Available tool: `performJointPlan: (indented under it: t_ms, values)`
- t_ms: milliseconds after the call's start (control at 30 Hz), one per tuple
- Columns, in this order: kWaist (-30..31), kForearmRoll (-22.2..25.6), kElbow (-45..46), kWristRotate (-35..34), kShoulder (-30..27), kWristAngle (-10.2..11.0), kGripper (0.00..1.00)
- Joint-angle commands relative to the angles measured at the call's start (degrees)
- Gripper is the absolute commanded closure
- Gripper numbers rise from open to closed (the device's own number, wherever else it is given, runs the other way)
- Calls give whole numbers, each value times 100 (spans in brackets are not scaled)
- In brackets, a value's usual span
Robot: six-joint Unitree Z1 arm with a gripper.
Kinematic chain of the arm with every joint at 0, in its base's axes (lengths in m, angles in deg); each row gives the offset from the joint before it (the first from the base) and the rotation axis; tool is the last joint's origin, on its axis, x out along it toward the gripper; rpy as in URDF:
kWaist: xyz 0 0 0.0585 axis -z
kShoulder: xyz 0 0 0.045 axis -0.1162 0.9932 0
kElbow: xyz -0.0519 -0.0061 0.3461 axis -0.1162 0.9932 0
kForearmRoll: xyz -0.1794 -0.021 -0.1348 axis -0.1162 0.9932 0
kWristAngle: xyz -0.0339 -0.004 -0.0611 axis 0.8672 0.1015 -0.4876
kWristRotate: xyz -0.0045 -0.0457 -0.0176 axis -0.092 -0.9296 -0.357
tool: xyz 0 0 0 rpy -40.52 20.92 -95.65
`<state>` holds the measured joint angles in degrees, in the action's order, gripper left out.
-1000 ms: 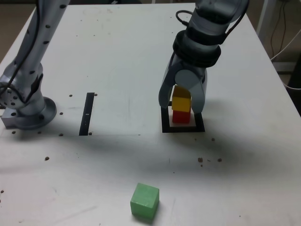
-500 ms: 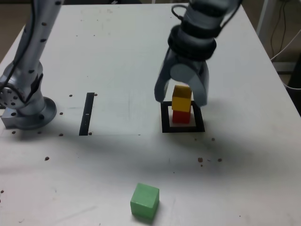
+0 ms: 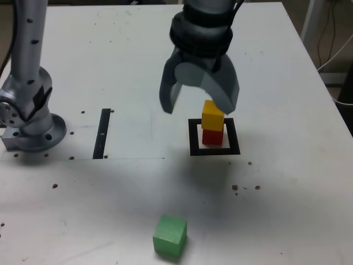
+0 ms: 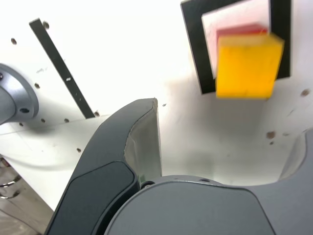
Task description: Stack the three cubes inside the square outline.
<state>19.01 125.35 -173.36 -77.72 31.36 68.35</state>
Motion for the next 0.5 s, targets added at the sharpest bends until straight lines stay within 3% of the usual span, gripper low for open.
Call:
performJointPlan:
  t_ms: [0,467]
  values:
    - [218,5,100,-148,-97,-21,1]
    - [1662,-117,208,-1194,-84,-364,1]
